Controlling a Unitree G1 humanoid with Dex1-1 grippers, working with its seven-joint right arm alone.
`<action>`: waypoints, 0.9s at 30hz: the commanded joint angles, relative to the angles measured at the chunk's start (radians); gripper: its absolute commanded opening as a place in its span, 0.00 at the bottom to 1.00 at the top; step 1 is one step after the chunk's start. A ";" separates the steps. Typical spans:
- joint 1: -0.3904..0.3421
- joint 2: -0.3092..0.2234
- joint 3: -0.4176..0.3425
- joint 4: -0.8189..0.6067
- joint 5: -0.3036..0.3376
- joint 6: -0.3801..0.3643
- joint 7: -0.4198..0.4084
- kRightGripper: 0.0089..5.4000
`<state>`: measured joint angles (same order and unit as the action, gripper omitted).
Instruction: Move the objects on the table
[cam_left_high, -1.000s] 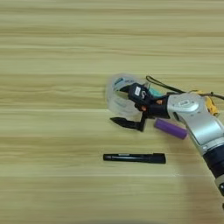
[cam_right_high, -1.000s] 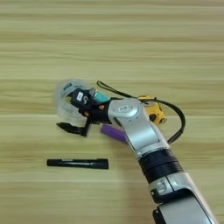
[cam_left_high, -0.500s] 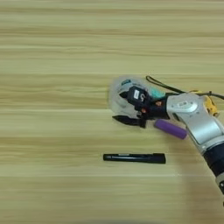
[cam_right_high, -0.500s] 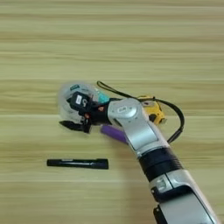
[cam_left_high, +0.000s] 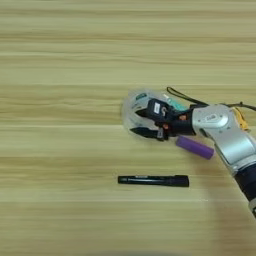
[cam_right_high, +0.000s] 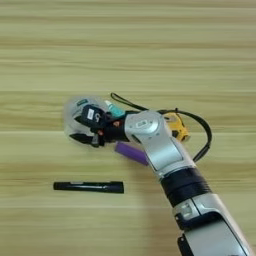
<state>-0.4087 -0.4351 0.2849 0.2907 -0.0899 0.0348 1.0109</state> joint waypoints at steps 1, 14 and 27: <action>-0.019 -0.011 -0.006 -0.024 0.008 -0.003 -0.014 0.35; 0.026 -0.030 -0.002 -0.124 0.042 -0.009 0.043 0.30; 0.086 -0.078 -0.018 -0.282 0.108 0.004 0.132 0.28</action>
<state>-0.2796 -0.4804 0.2944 0.0740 -0.0118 0.0442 1.1583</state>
